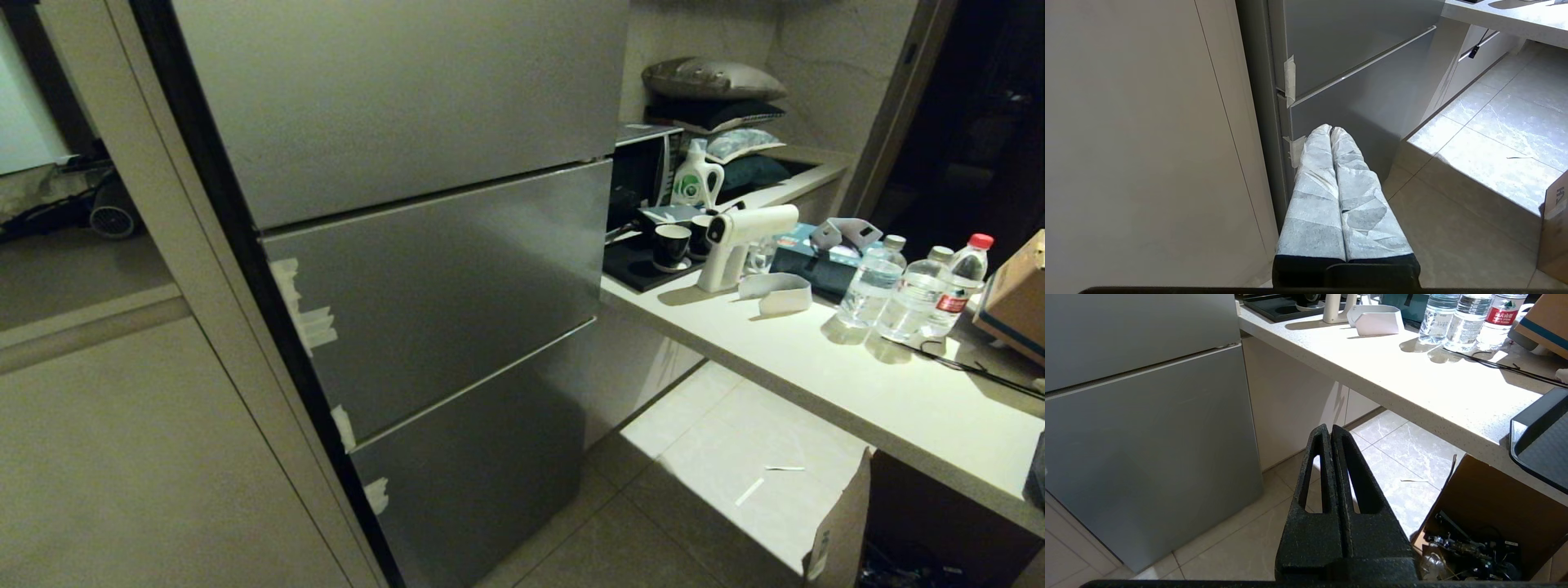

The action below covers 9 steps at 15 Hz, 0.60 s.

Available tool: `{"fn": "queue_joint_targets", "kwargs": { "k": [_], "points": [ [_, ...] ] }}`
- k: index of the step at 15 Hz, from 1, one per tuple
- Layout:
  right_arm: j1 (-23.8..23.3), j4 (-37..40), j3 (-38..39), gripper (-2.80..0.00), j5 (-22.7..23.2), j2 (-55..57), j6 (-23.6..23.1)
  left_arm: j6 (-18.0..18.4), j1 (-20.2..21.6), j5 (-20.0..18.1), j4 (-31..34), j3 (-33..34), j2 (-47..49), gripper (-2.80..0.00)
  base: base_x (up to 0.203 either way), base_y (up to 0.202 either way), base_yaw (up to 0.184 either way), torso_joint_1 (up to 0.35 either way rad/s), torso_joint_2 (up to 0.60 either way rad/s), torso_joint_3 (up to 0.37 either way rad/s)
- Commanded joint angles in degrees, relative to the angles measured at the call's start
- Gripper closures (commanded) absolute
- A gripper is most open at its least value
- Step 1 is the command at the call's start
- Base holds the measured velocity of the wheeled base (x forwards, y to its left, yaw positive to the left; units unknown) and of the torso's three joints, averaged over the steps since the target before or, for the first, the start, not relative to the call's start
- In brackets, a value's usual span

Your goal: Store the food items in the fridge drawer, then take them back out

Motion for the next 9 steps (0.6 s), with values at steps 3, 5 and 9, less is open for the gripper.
{"fn": "queue_joint_targets", "kwargs": {
  "k": [3,5,9],
  "points": [
    [0.0,-0.05,0.7,0.0,-0.02,-0.01,0.1,-0.02,0.0,-0.52,0.23,-8.87,1.3,0.0,0.0,0.0,0.0,0.0,0.0,0.0],
    [0.0,-0.14,0.7,0.0,-0.02,-0.01,0.18,-0.35,-0.11,-1.71,0.28,-12.42,8.74,0.0,0.0,0.0,0.0,0.0,0.0,0.0],
    [0.0,-0.05,0.62,0.0,-0.02,-0.01,0.27,-8.66,-0.66,-4.87,-1.15,-19.45,33.49,0.0,0.0,0.0,0.0,0.0,0.0,0.0]
  ]
}}
